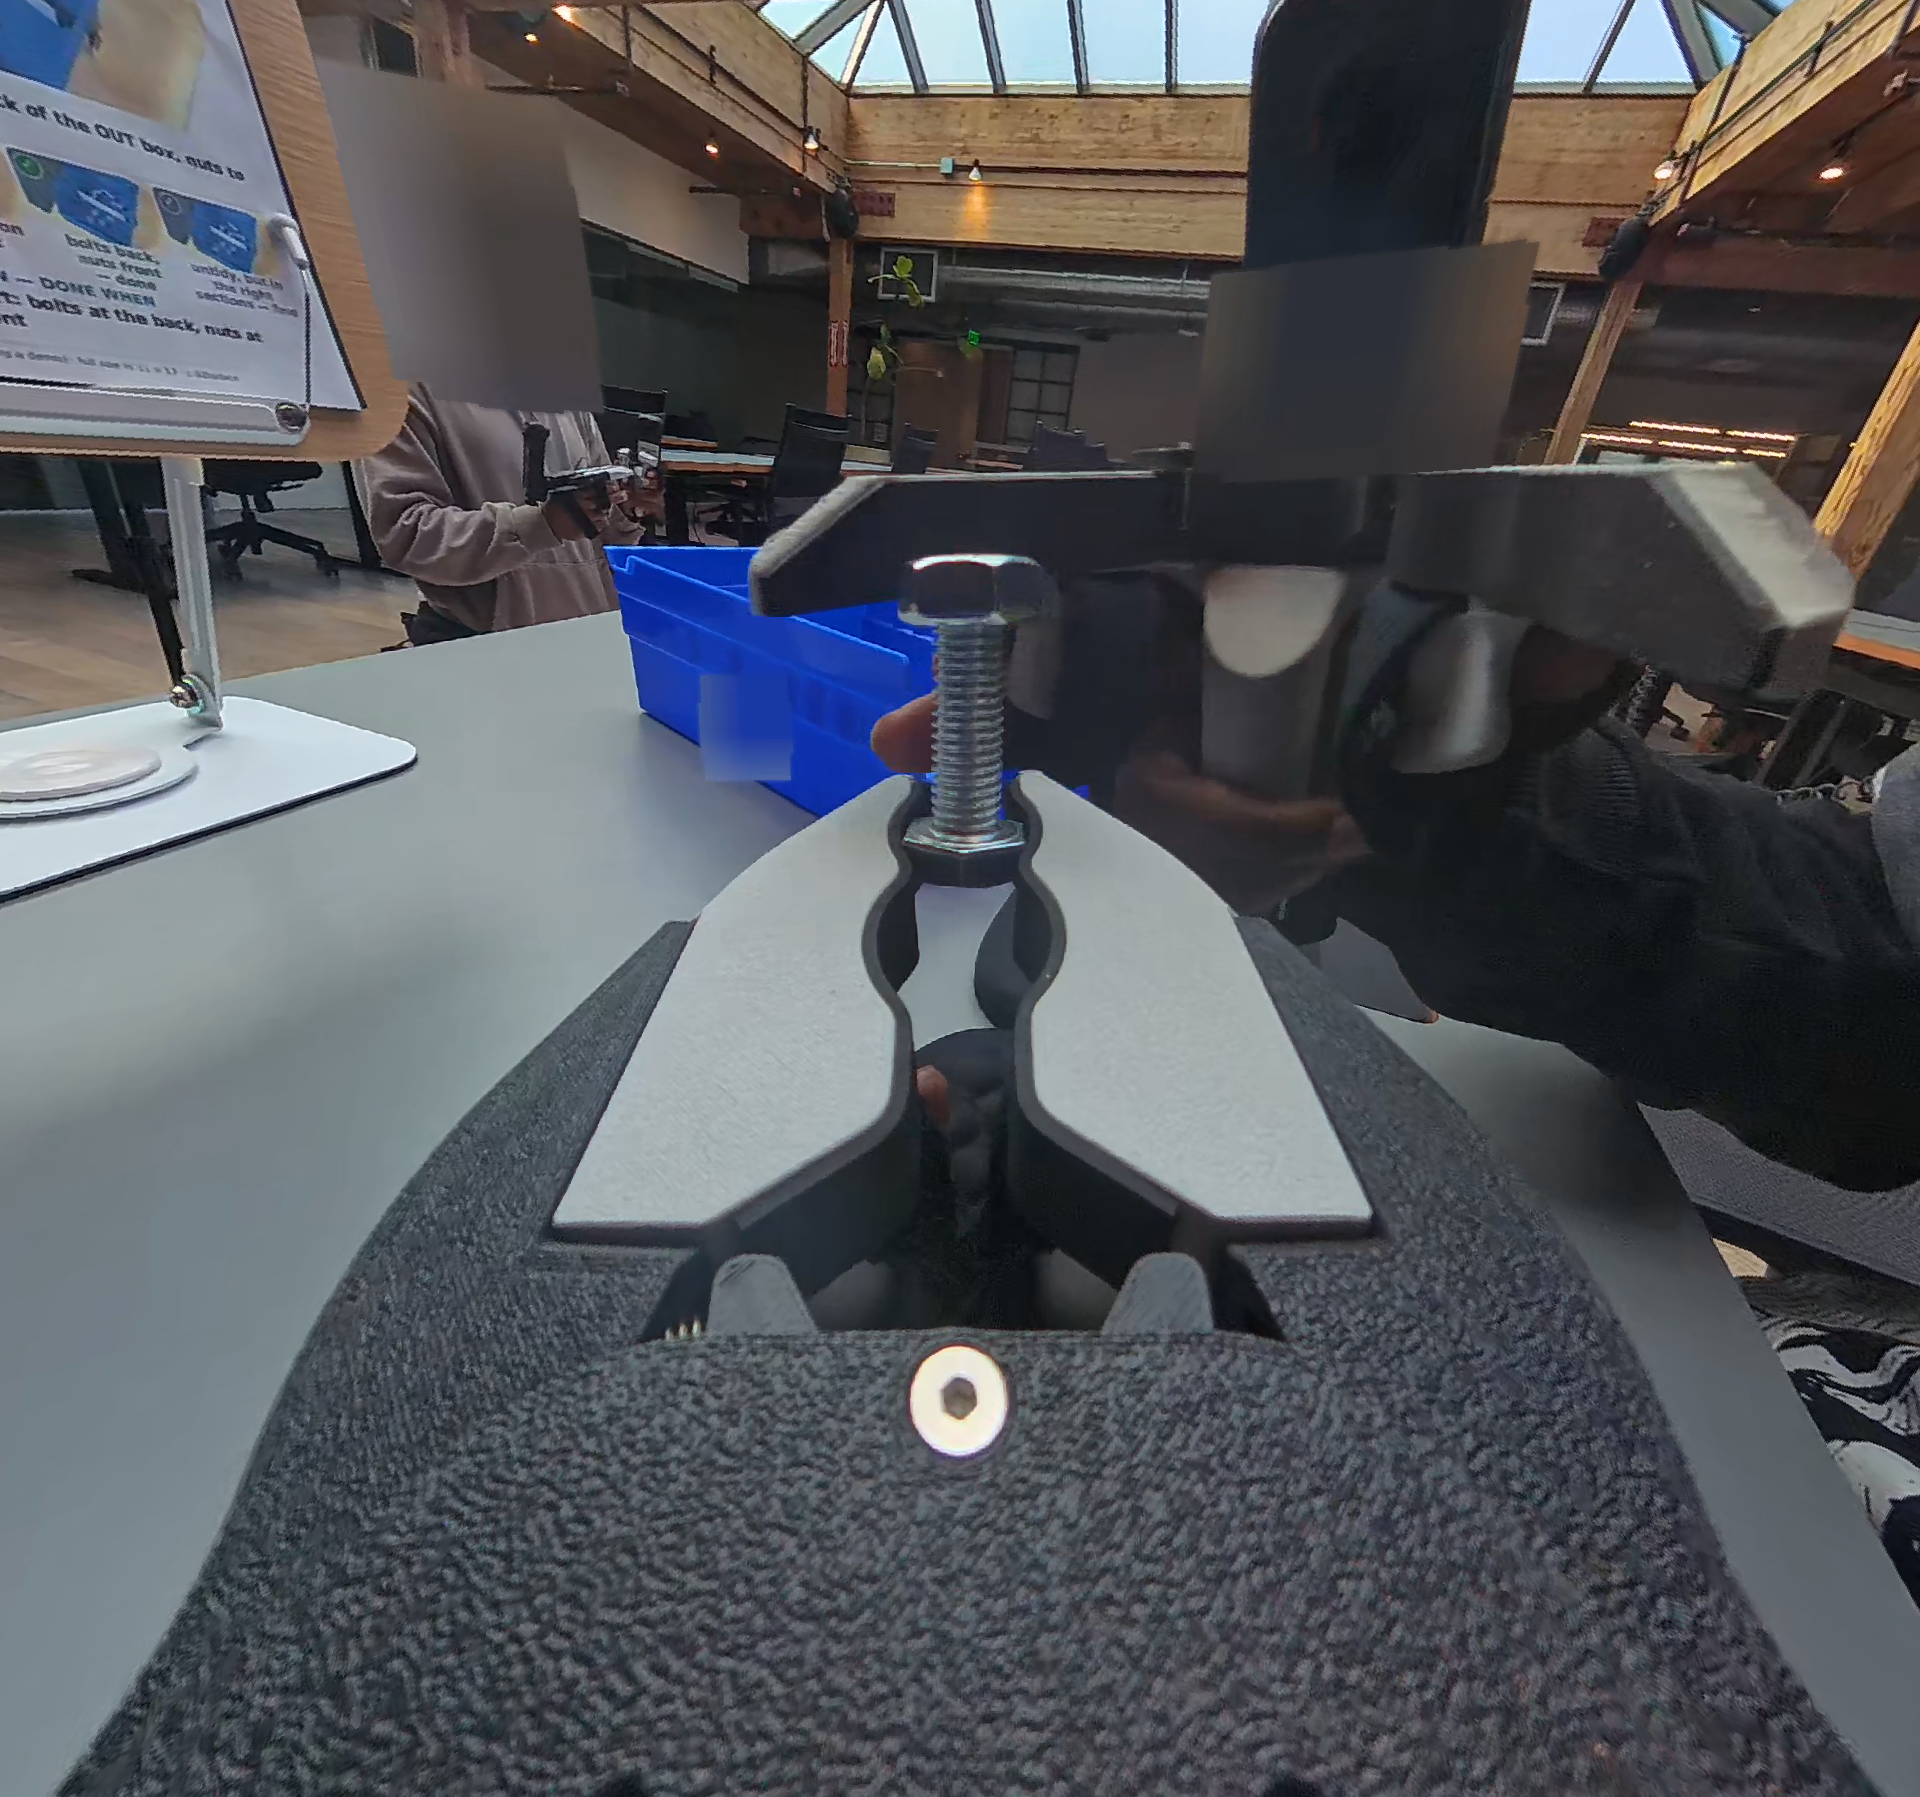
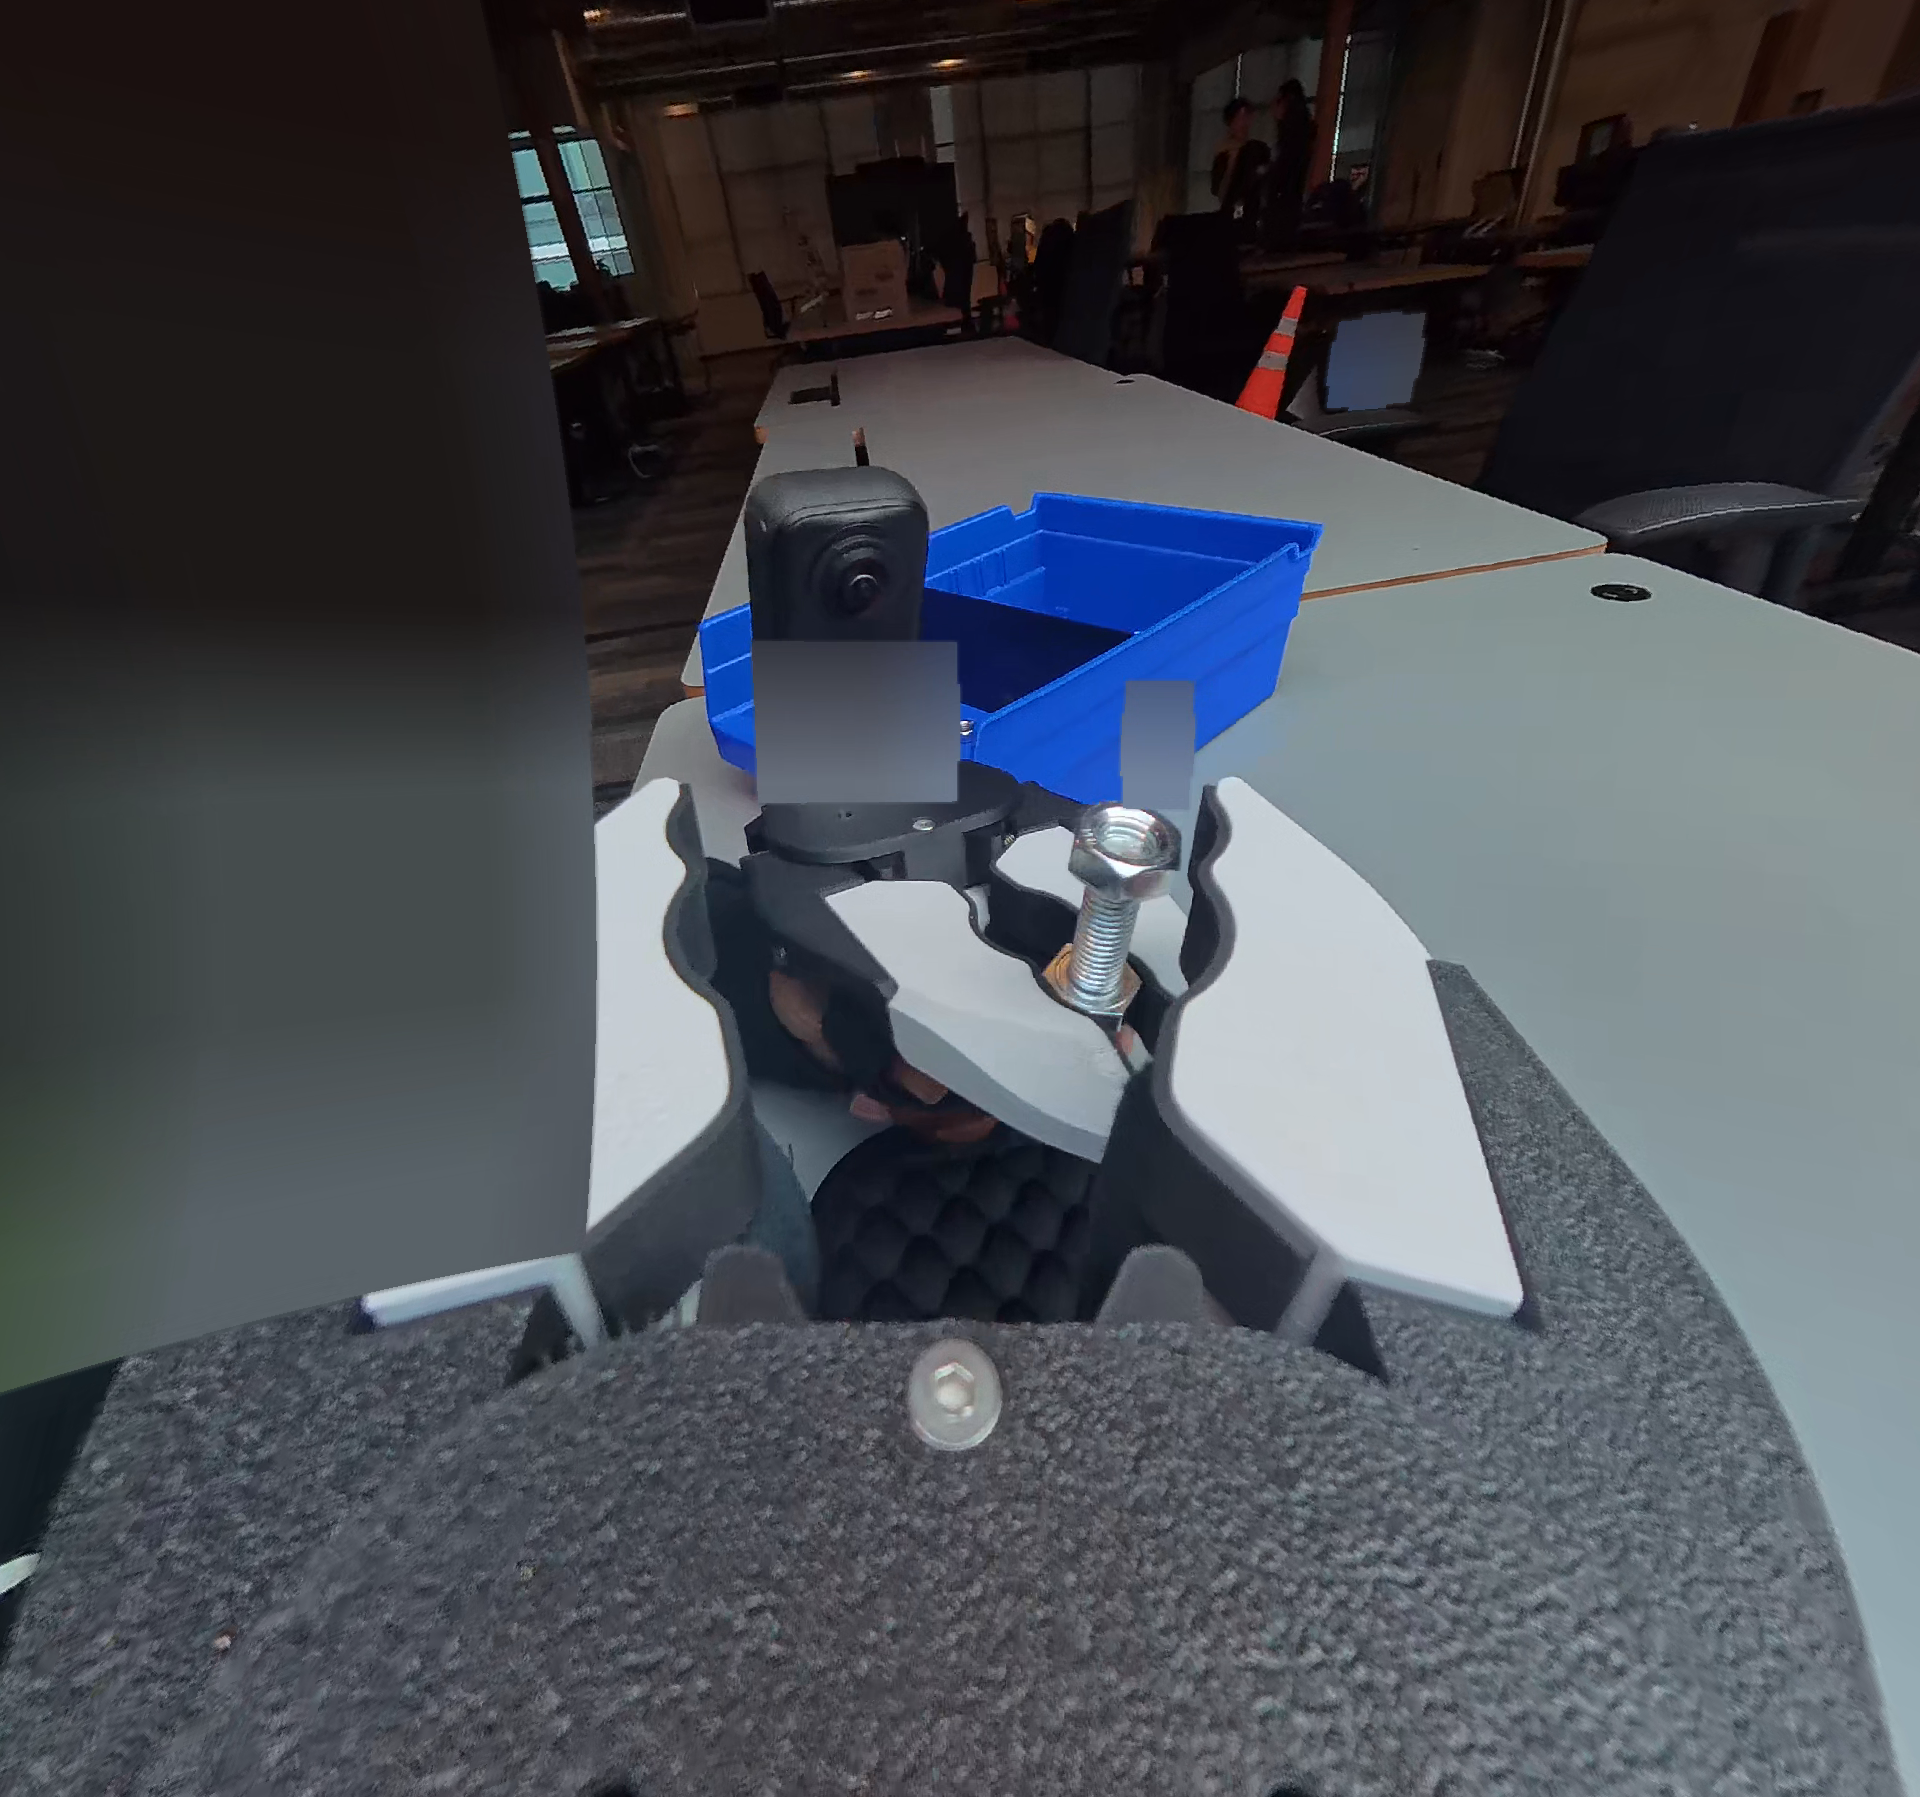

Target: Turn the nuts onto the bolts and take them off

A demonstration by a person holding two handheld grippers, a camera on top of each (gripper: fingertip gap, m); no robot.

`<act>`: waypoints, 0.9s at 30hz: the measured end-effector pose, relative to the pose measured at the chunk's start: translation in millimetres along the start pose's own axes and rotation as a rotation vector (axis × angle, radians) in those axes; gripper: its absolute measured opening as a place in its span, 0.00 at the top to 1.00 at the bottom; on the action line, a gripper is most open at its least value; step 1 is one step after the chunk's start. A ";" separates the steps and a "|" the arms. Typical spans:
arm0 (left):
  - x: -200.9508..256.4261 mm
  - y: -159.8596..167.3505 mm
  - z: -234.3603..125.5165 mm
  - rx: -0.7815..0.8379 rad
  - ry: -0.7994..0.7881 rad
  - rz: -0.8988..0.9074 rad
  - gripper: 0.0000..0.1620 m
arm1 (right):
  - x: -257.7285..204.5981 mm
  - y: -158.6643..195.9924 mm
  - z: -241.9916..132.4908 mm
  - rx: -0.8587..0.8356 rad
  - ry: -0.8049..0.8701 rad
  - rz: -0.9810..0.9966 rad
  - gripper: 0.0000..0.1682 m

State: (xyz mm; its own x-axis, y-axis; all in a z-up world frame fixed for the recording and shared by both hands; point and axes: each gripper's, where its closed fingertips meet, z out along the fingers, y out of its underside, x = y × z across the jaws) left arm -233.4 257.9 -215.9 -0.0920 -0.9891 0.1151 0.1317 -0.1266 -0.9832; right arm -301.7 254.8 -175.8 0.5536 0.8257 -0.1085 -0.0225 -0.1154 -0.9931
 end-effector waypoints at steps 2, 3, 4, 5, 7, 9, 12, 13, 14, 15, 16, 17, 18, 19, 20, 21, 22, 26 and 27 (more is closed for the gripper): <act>-3.0 -0.9 -1.1 0.004 -0.014 -0.005 0.92 | -1.1 0.1 -2.1 -0.001 0.012 -0.011 0.48; -3.7 -1.4 -1.5 0.006 -0.019 -0.005 0.92 | -1.1 0.4 -4.0 -0.002 0.019 -0.013 0.48; -4.5 -1.6 -1.6 0.007 -0.024 -0.004 0.92 | -1.5 0.6 -6.1 -0.003 0.021 -0.010 0.49; -5.0 -1.5 -1.8 0.006 -0.027 -0.005 0.92 | -2.1 0.5 -8.1 -0.002 0.024 -0.002 0.49; -5.1 -1.3 -1.6 0.005 -0.028 -0.004 0.92 | -2.6 0.8 -11.4 -0.001 0.034 0.010 0.49; -5.4 -1.0 -1.6 0.004 -0.031 -0.002 0.92 | -3.9 1.2 -14.3 -0.003 0.044 0.012 0.49; -7.2 -2.3 -2.7 0.012 -0.038 -0.010 0.92 | -10.2 0.8 -19.1 -0.004 0.034 0.016 0.53; -7.4 -2.4 -2.9 0.012 -0.038 -0.010 0.92 | -13.8 0.7 -20.6 -0.005 0.020 0.017 0.56; -7.1 -2.5 -2.7 0.012 -0.038 -0.009 0.92 | -16.6 0.4 -21.8 -0.004 0.009 0.014 0.58; -6.5 -2.4 -2.5 0.011 -0.035 -0.007 0.92 | -15.9 0.0 -22.9 -0.002 0.017 0.007 0.58; -5.8 -2.3 -2.3 0.011 -0.032 -0.006 0.92 | -12.2 -0.3 -23.8 0.001 0.037 -0.001 0.58; -5.4 -2.2 -2.2 0.009 -0.031 -0.005 0.92 | -7.6 -1.1 -24.3 0.008 0.056 -0.006 0.57; -5.0 -2.2 -2.0 0.009 -0.028 -0.004 0.92 | -3.6 -2.4 -23.9 0.020 0.068 -0.004 0.56; -4.3 -2.3 -1.9 0.009 -0.025 -0.005 0.92 | -0.2 -3.7 -22.3 0.032 0.075 0.006 0.53; -3.6 -2.1 -1.7 0.009 -0.021 -0.004 0.92 | 2.6 -3.9 -19.4 0.037 0.076 0.016 0.49; -2.7 -1.8 -1.3 0.007 -0.015 -0.004 0.92 | 4.7 -2.8 -15.8 0.034 0.072 0.022 0.46; -1.7 -1.3 -0.9 0.004 -0.010 -0.003 0.92 | 5.7 -1.9 -11.8 0.032 0.063 0.023 0.44; -0.7 1.1 0.4 -0.008 -0.005 -0.001 0.92 | 3.8 -2.2 0.1 0.033 0.022 0.025 0.43; -1.6 1.2 0.3 -0.009 -0.010 -0.002 0.92 | 3.2 -0.9 1.3 0.023 0.019 0.023 0.43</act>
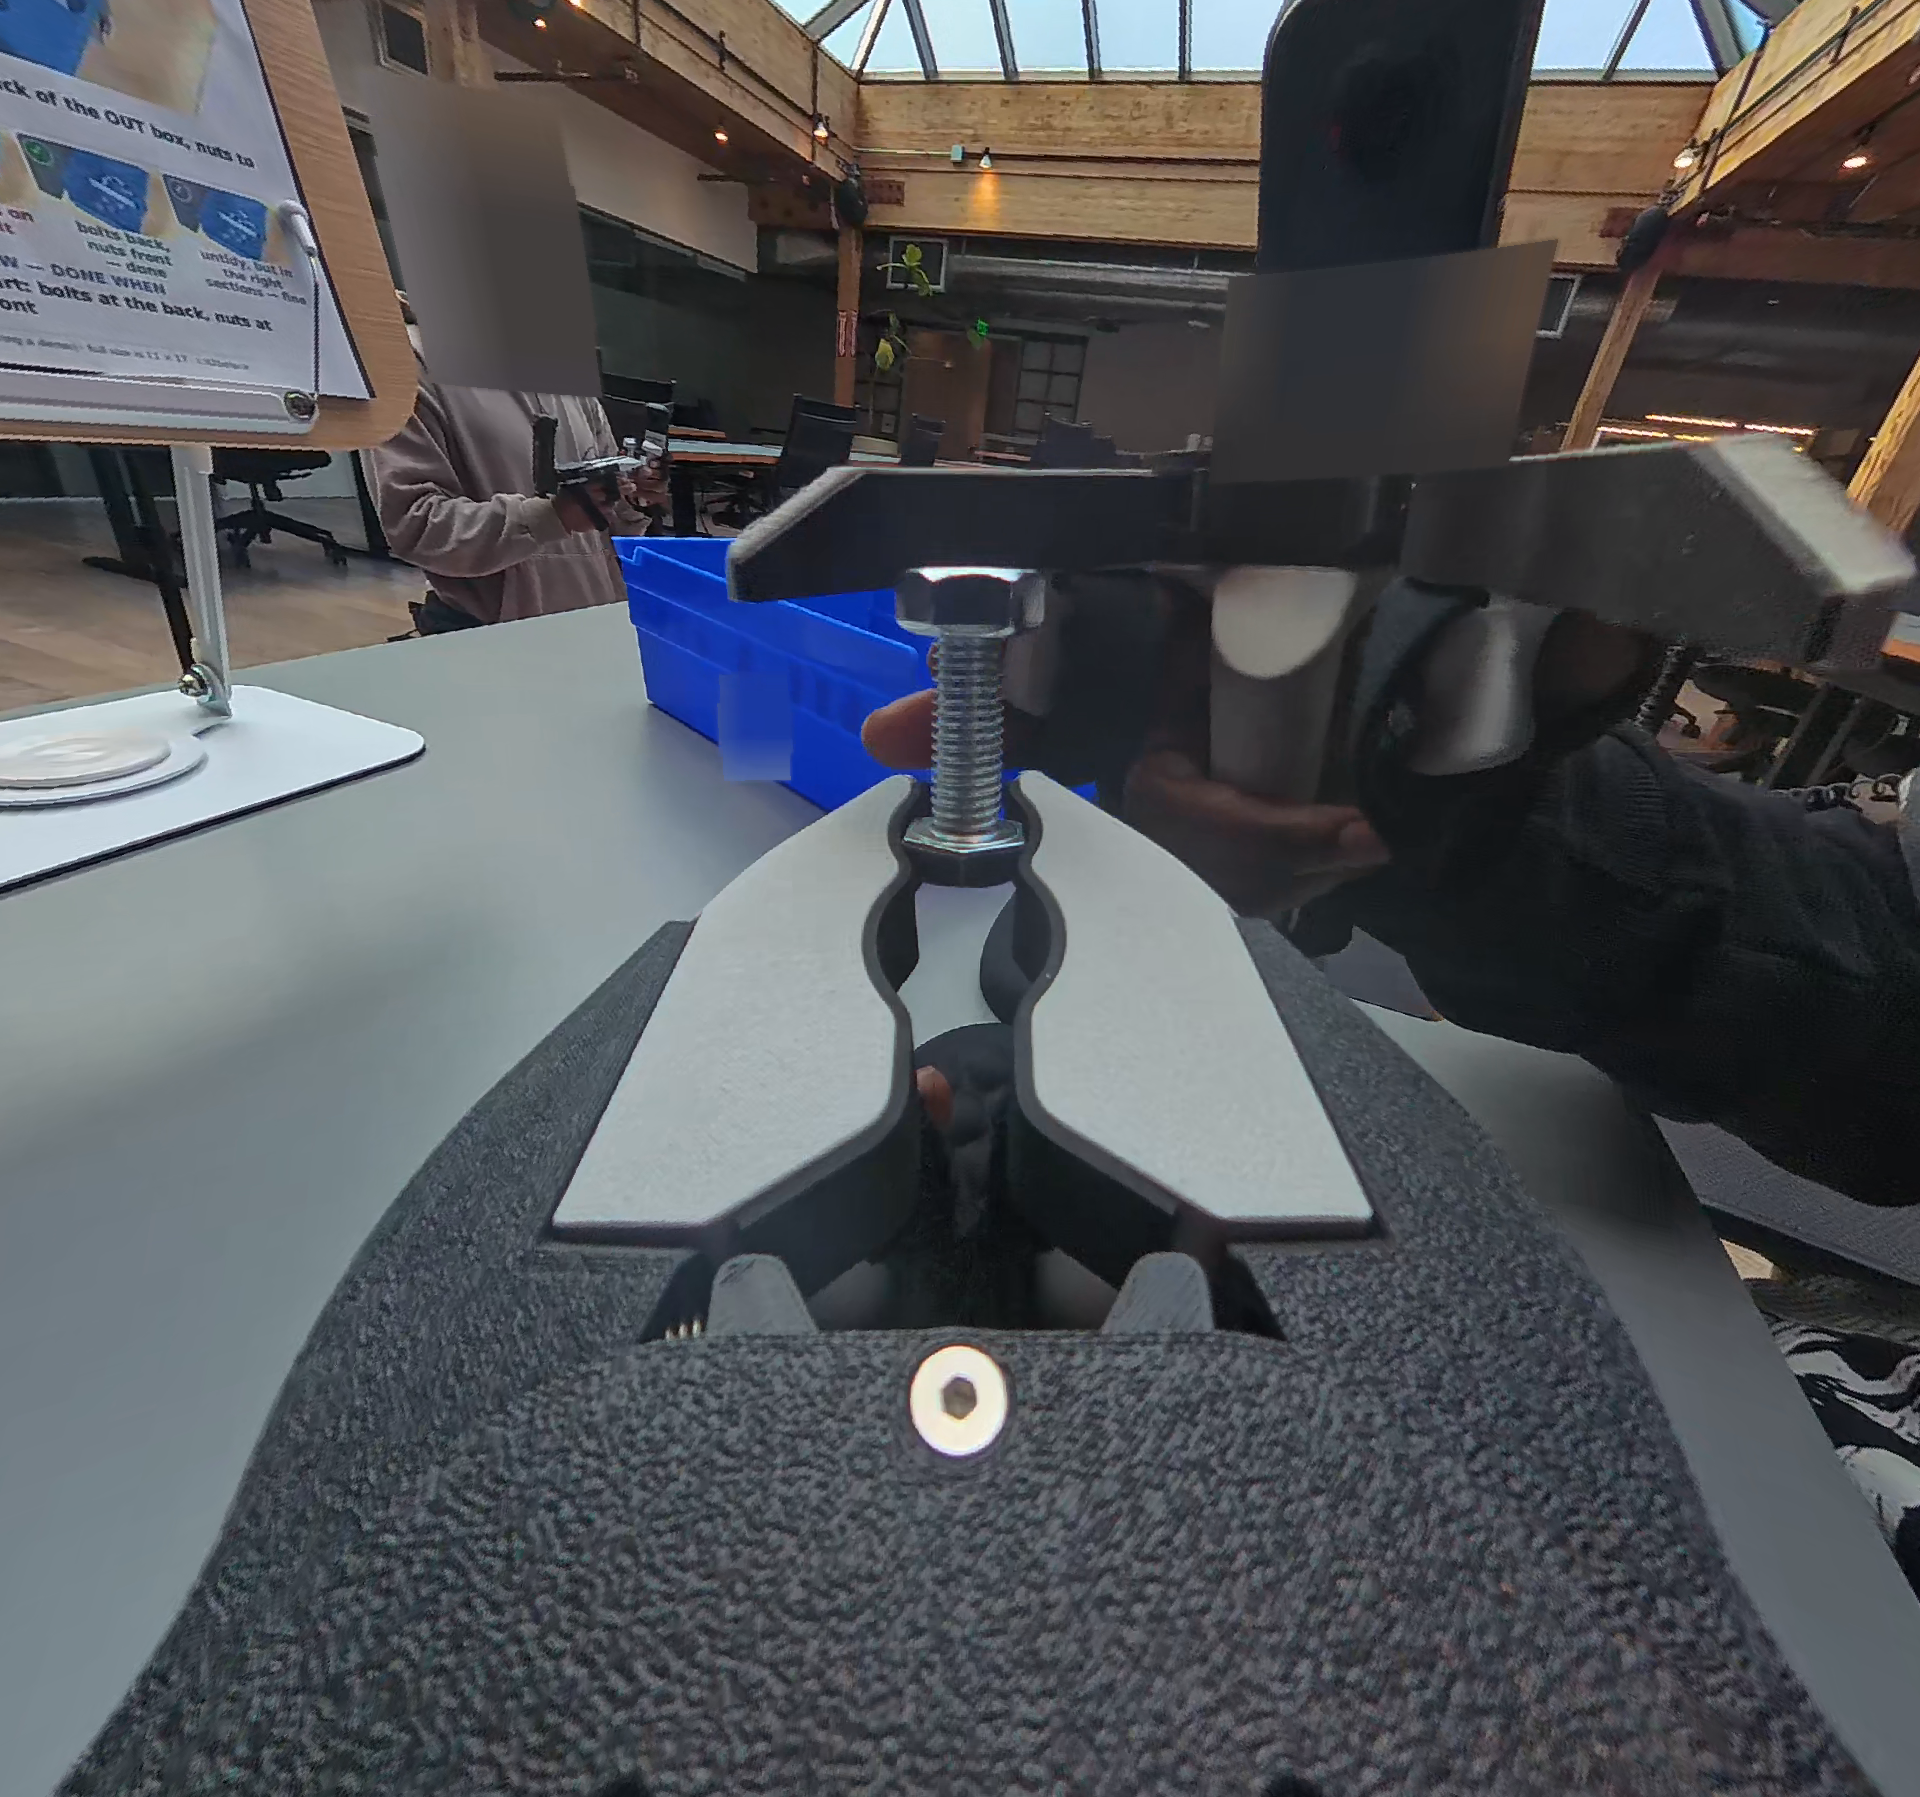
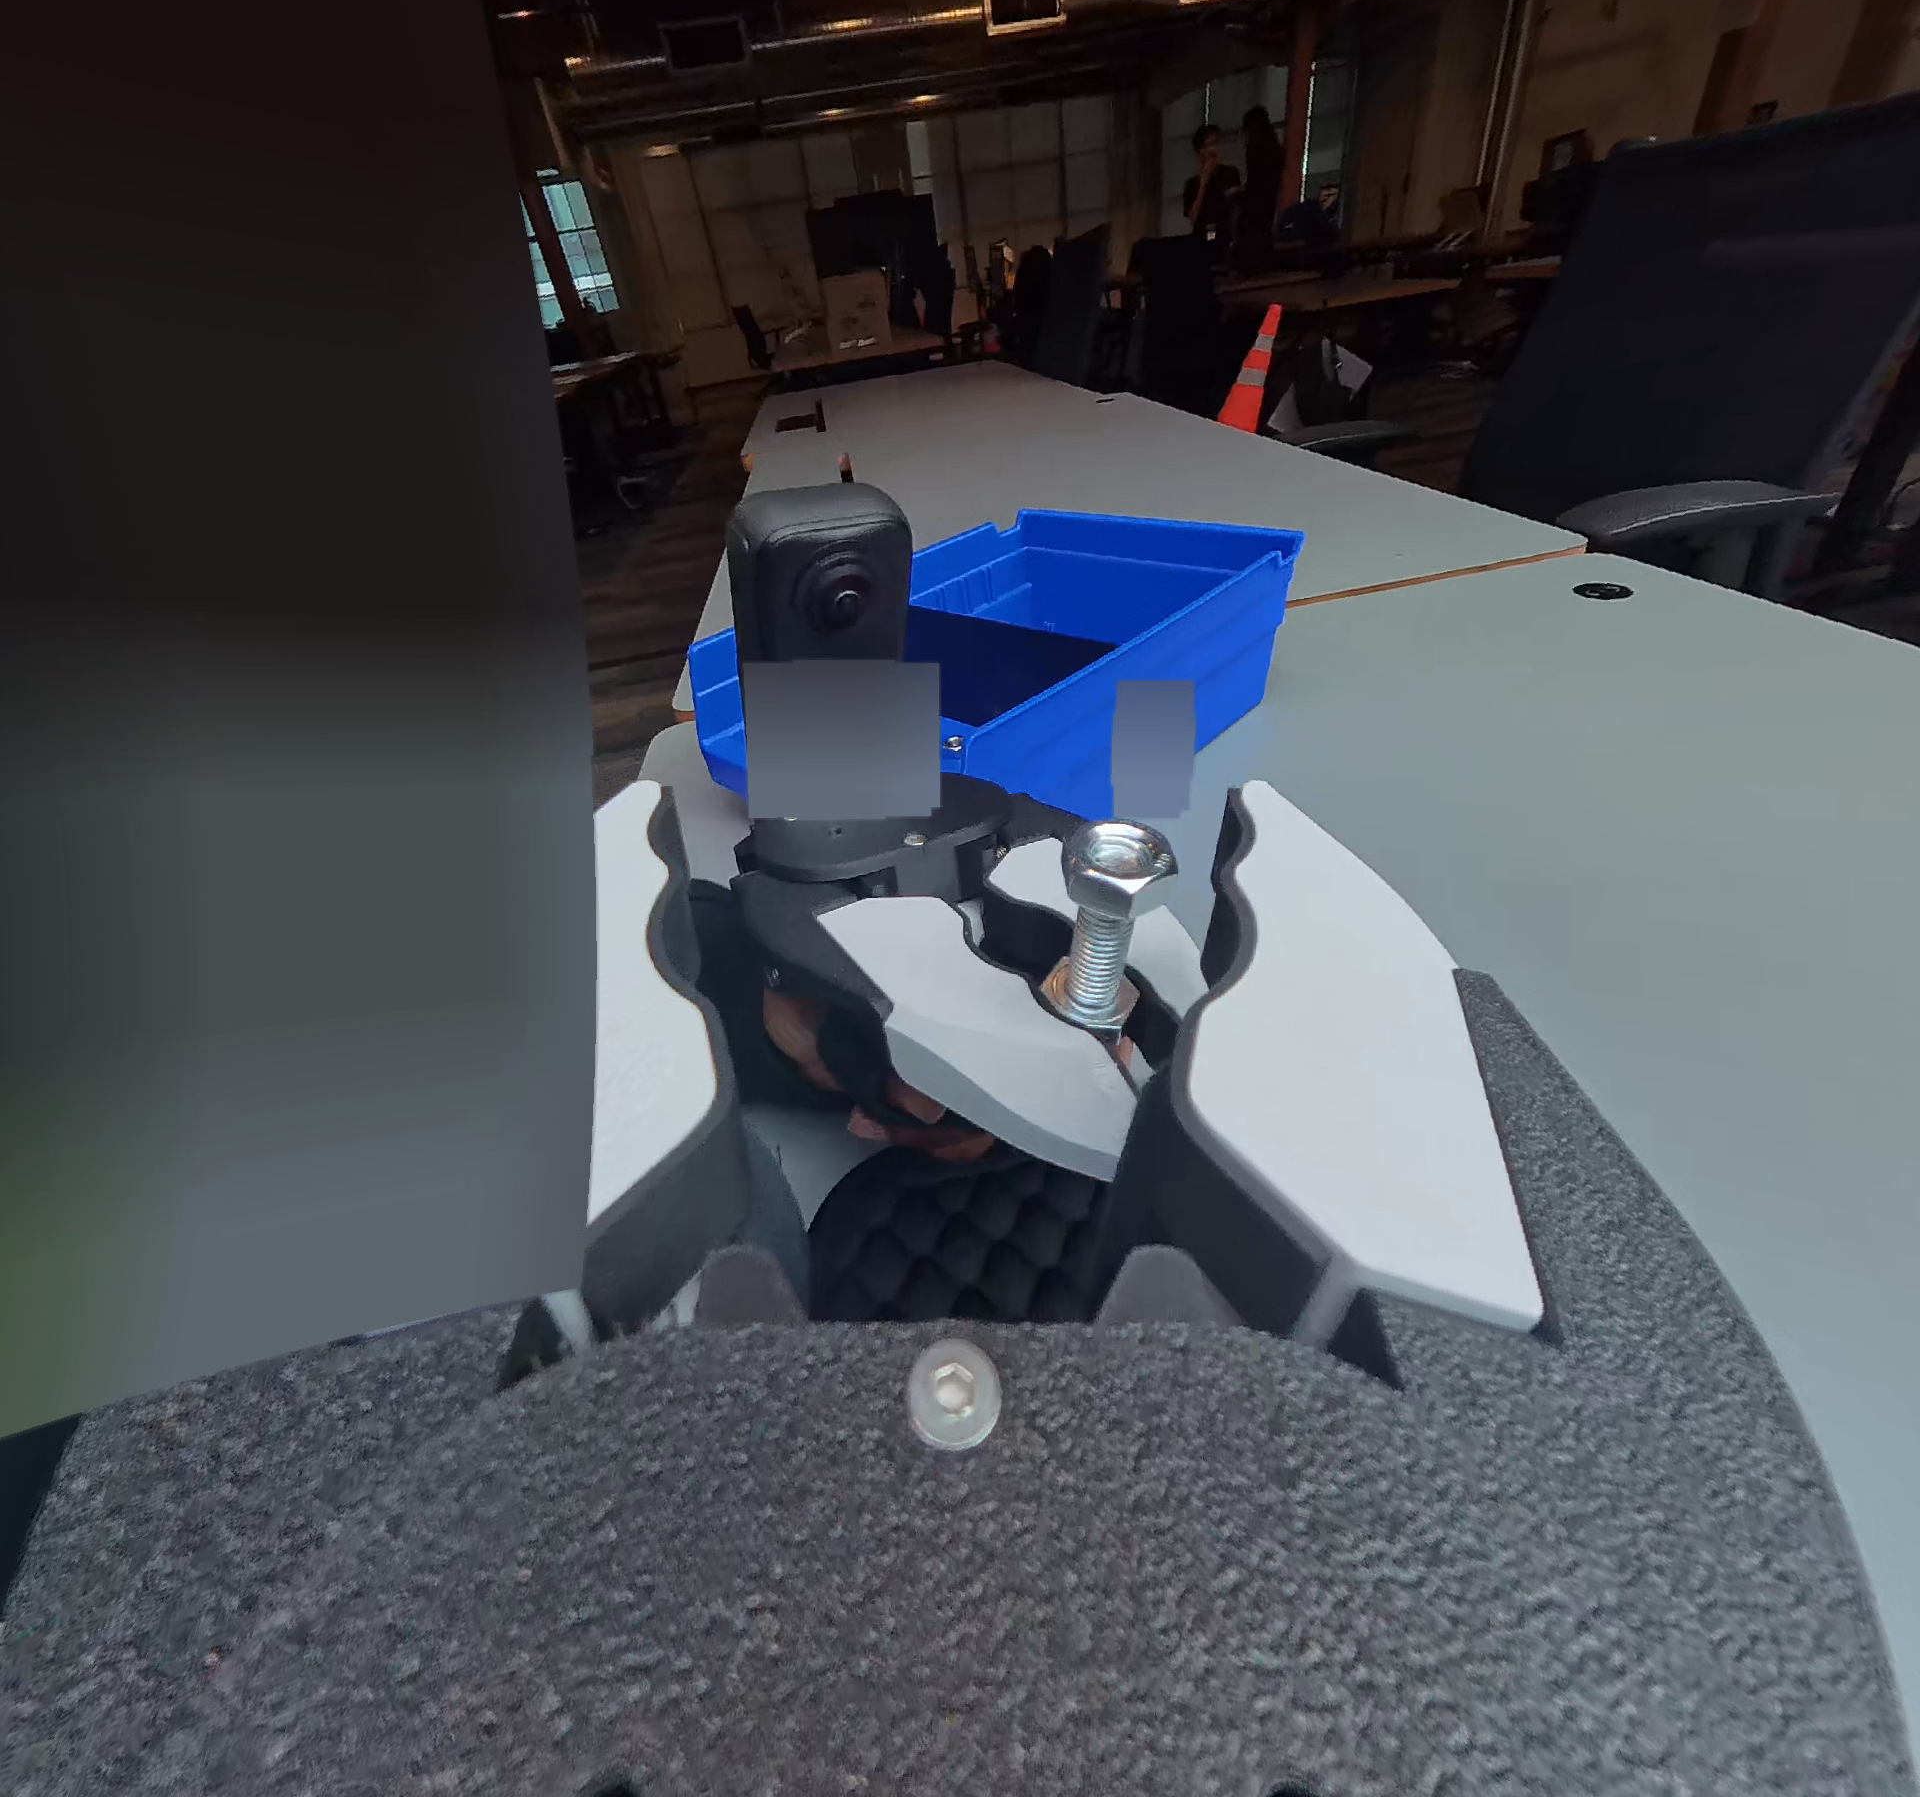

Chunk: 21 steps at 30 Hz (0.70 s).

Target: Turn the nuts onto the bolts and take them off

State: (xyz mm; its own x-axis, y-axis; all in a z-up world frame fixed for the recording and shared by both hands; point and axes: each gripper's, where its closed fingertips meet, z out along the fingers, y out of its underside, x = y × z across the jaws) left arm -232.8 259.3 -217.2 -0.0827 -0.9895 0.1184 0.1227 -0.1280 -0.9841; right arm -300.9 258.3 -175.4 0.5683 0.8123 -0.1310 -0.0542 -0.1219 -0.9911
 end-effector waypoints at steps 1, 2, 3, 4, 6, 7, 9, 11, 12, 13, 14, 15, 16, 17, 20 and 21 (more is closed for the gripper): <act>-0.9 0.1 -0.2 0.000 -0.005 -0.003 0.92 | -1.1 1.1 0.2 -0.007 -0.003 -0.001 0.43; -2.1 -0.2 -0.5 0.002 -0.011 -0.005 0.92 | -3.0 1.6 -0.5 -0.011 -0.006 -0.003 0.44; -3.2 -0.5 -0.9 0.004 -0.017 -0.006 0.92 | -4.0 1.7 -2.0 -0.011 -0.002 -0.005 0.44; -3.9 -0.8 -1.1 0.005 -0.020 -0.007 0.92 | -5.0 1.9 -4.0 -0.011 0.001 -0.007 0.44; -4.8 -0.9 -1.3 0.005 -0.026 -0.006 0.92 | -5.9 2.3 -9.1 -0.011 0.016 -0.004 0.45; -5.1 -0.9 -1.3 0.005 -0.029 -0.006 0.92 | -7.1 2.3 -12.0 -0.009 0.019 0.001 0.45; -5.0 -0.9 -1.3 0.005 -0.028 -0.005 0.92 | -9.1 2.4 -18.0 -0.005 0.032 0.012 0.46; -5.6 -1.0 -1.5 0.007 -0.033 -0.005 0.92 | -16.9 2.0 -24.0 0.000 0.007 0.010 0.56; -5.7 -1.1 -1.6 0.007 -0.031 -0.008 0.92 | -22.9 1.3 -26.5 0.004 -0.021 0.007 0.62; -5.6 -1.4 -1.6 0.008 -0.031 -0.008 0.92 | -24.4 0.4 -28.4 0.010 -0.022 0.001 0.64; -4.8 -1.8 -1.6 0.010 -0.027 -0.005 0.92 | -21.5 -0.1 -29.8 0.012 -0.001 -0.009 0.64; -3.8 -2.0 -1.5 0.011 -0.023 -0.003 0.92 | -17.4 -0.4 -30.8 0.014 0.020 -0.019 0.63; -3.7 -1.6 -1.2 0.008 -0.025 0.000 0.92 | -13.1 -1.2 -31.0 0.019 0.038 -0.023 0.62; -3.3 -1.2 -1.0 0.006 -0.023 0.001 0.92 | -8.6 -2.2 -30.2 0.025 0.052 -0.019 0.60; -2.3 -1.0 -0.7 0.006 -0.017 0.001 0.92 | -0.4 -2.4 -22.3 0.024 0.058 0.001 0.50; -1.8 -1.2 -0.6 0.007 -0.013 0.001 0.92 | 1.0 -2.0 -18.7 0.021 0.055 0.000 0.48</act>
